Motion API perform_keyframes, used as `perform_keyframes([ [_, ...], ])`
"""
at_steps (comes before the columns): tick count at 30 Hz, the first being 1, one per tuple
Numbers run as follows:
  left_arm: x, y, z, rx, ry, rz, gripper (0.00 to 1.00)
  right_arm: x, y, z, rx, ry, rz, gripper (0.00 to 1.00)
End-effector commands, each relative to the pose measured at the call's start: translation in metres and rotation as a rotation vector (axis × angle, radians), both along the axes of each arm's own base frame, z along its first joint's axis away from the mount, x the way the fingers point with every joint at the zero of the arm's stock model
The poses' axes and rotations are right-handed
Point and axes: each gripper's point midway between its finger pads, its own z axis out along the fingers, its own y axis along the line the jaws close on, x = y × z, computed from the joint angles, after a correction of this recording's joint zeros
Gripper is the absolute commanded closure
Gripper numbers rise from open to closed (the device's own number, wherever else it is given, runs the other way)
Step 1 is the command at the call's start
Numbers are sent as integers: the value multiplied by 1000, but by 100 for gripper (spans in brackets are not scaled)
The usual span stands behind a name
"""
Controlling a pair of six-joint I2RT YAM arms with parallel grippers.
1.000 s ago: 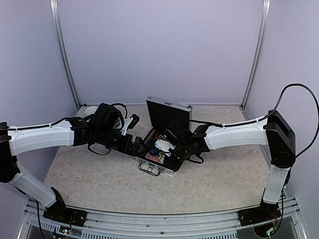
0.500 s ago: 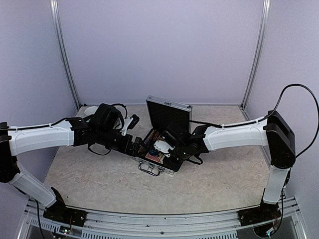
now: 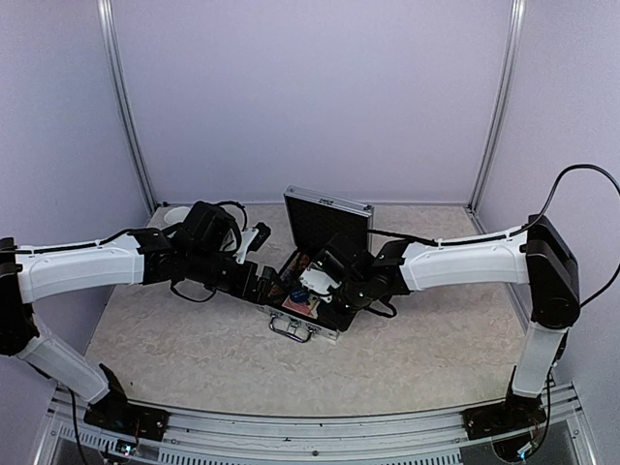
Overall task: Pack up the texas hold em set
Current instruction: Place the poker chips pile in the slot.
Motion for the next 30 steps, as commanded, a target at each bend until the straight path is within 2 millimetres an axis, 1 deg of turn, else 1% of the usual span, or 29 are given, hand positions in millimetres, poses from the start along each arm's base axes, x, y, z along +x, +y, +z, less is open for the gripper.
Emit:
perform_keyframes([
  [1,4,3,-2,12,-18,6,1,-3,5,29,57,-18,6,75],
  [3,4,3,-2,12,-20,5,1,-4,5,29,57,-13,9,78],
  [7,5,3,-2,16,-20,6,1,-5,4,23,43,-2,14,87],
  [11,5,3,-1,16,-21,7,1,-5,4,19,38,8,16,94],
  [19,5,3,-3,20,-16,8,1,-3,2,8,21,22,10,97],
  [30,5,4,-3,21,-18,10,1,-3,-3,-9,0,54,1,99],
])
